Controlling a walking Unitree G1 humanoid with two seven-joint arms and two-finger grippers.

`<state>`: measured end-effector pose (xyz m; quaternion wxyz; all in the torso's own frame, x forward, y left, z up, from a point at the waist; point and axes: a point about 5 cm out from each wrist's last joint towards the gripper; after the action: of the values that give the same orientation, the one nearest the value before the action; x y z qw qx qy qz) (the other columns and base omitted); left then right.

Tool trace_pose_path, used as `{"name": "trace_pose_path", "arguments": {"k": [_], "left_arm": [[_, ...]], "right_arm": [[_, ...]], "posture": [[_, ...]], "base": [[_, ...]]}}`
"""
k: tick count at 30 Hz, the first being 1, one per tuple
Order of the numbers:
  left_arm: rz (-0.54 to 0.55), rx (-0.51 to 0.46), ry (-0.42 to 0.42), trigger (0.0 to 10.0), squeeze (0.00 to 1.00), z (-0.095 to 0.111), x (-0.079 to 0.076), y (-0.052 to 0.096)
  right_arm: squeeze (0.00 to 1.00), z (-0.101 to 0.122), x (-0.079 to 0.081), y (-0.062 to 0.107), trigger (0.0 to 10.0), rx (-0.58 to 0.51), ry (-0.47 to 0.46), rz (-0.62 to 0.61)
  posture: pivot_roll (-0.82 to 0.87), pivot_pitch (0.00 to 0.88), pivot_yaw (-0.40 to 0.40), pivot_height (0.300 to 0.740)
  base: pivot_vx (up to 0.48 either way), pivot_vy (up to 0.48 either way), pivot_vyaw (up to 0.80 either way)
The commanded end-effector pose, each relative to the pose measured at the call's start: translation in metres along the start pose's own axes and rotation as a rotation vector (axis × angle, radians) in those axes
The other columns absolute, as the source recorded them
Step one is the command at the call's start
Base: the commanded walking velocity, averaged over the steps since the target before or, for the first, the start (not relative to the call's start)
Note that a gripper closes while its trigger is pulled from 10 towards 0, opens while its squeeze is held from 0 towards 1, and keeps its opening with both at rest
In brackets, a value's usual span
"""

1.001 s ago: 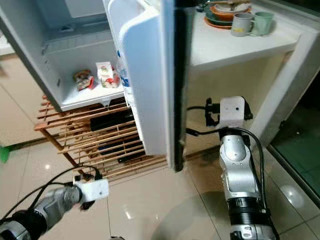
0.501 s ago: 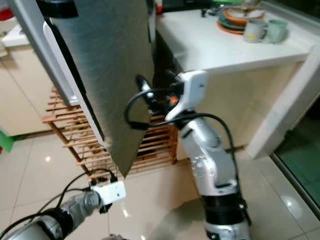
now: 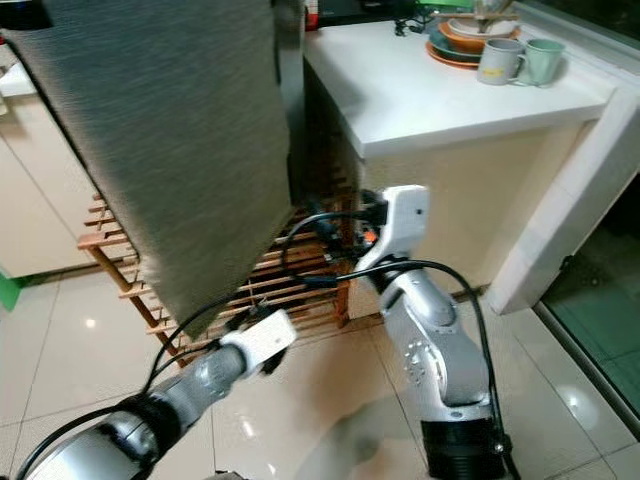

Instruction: Restocking fridge

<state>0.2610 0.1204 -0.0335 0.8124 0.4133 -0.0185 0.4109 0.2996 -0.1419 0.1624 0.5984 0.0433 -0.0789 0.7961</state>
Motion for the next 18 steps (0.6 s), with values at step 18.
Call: {"name": "trace_pose_path", "arguments": {"k": [18], "left_arm": [[0.914,-0.445,0.073,10.0,0.00,0.088,0.245,0.111]], "right_arm": [[0.00,-0.010,0.012,-0.005,10.0,0.008,0.038,0.021]], "posture": [[-0.04,0.000,0.061,0.732]], "base": [[0.000,0.000,0.00]]}}
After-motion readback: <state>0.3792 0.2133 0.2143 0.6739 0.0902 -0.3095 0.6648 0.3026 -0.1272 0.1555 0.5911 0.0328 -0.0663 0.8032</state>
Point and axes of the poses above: a point about 5 cm out from each wrist's last joint towards the gripper, its own y axis pointing back from the gripper into the wrist, its own z axis along the axis of the wrist's last joint, x = y × z, and after that the axes turned 2 degrees about y, right-handed
